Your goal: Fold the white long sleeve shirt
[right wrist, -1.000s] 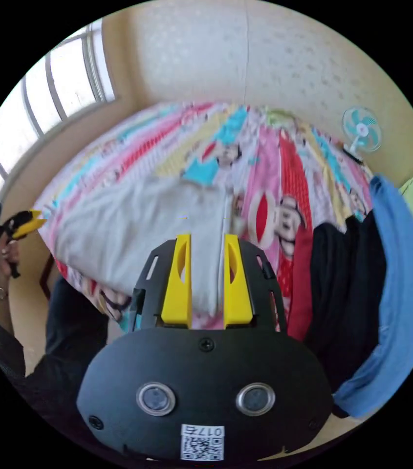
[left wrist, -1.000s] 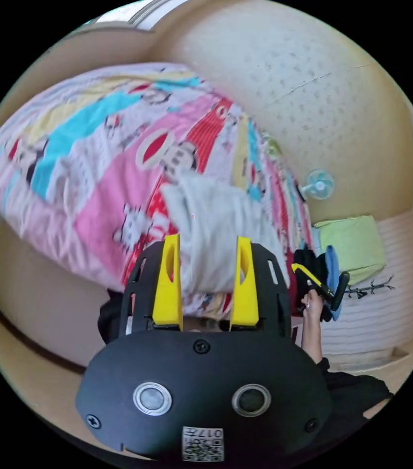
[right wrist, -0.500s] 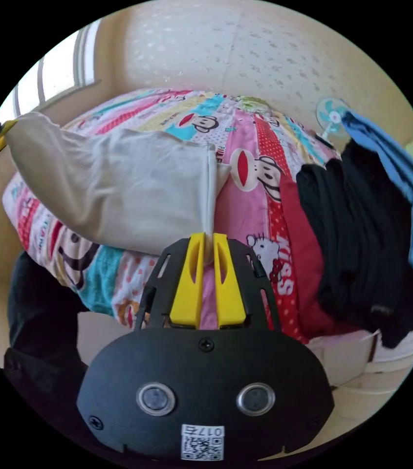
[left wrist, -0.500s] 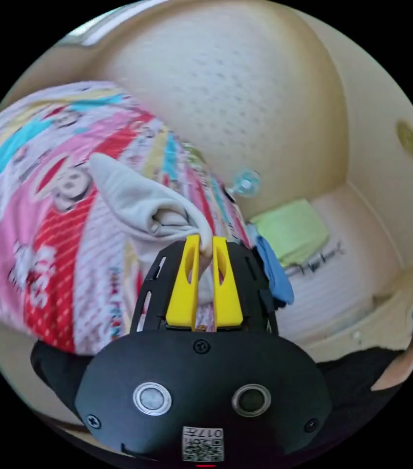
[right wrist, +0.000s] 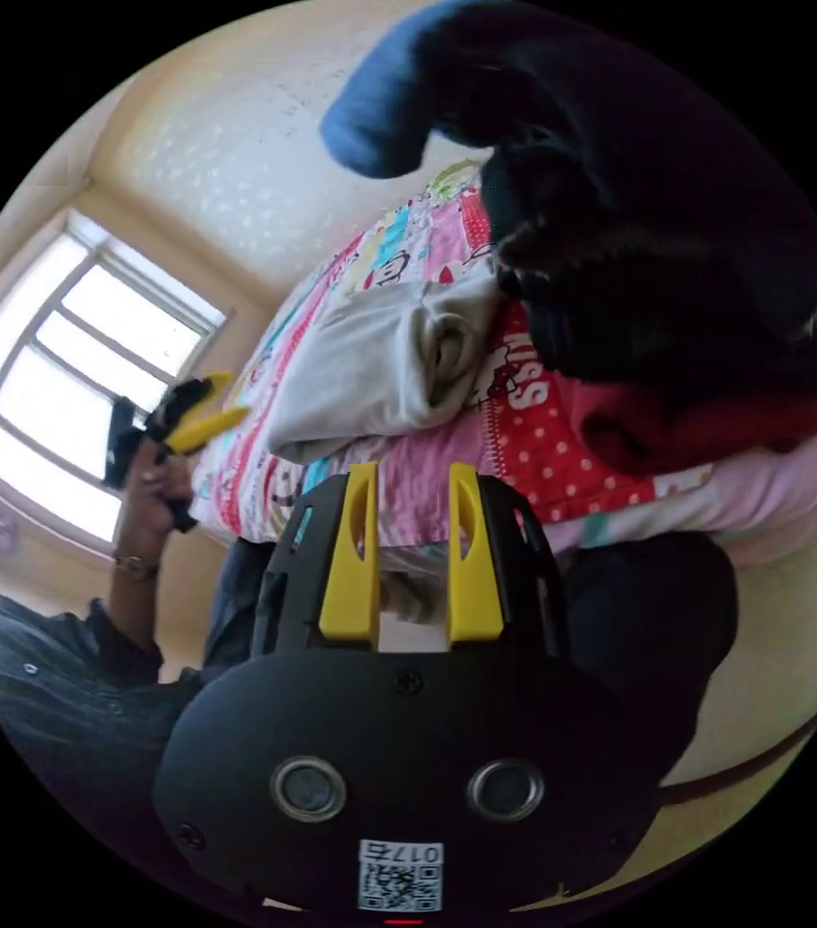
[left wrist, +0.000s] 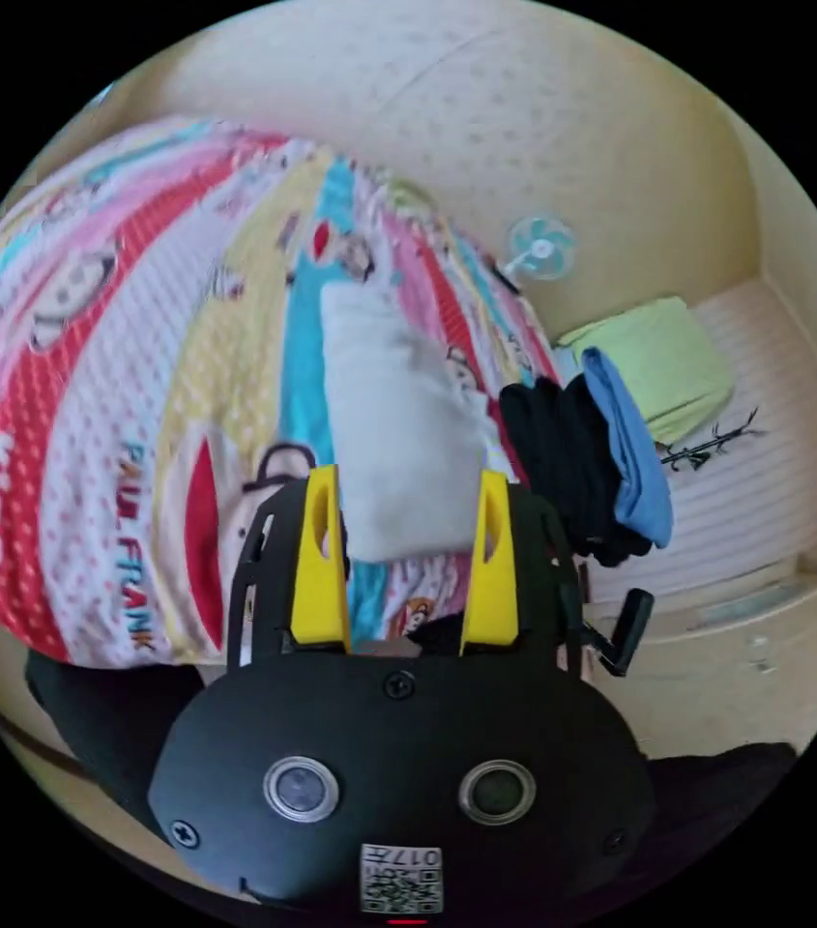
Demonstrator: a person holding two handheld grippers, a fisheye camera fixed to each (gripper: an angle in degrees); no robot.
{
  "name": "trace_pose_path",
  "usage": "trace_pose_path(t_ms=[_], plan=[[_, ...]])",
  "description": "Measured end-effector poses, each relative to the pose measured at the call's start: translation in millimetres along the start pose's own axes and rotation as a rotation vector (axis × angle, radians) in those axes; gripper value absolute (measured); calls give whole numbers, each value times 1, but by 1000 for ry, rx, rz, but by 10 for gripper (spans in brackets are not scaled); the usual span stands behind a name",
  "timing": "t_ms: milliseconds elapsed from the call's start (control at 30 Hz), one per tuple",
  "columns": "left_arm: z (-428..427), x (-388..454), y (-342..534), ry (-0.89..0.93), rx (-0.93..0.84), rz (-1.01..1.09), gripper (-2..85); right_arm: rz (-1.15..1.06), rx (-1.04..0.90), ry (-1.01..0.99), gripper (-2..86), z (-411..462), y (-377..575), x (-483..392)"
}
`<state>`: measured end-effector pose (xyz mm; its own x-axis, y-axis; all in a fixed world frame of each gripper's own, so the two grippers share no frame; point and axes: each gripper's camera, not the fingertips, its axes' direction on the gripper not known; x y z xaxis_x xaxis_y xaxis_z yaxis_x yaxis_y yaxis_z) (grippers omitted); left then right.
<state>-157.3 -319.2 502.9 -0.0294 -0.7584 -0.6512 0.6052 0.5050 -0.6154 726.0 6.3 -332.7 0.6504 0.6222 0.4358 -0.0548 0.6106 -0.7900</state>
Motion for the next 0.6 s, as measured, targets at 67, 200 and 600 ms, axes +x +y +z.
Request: trace_pose_path(t_ms=[67, 200, 600], plan=[[39, -20, -1, 139, -146, -66, 179, 101, 10, -158, 134, -12, 0, 33], [54, -29, 8, 154, -122, -117, 90, 361, 5, -532, 192, -8, 11, 100], [-83, -58, 91, 598, 68, -81, 65, 312, -71, -913, 195, 66, -5, 35]])
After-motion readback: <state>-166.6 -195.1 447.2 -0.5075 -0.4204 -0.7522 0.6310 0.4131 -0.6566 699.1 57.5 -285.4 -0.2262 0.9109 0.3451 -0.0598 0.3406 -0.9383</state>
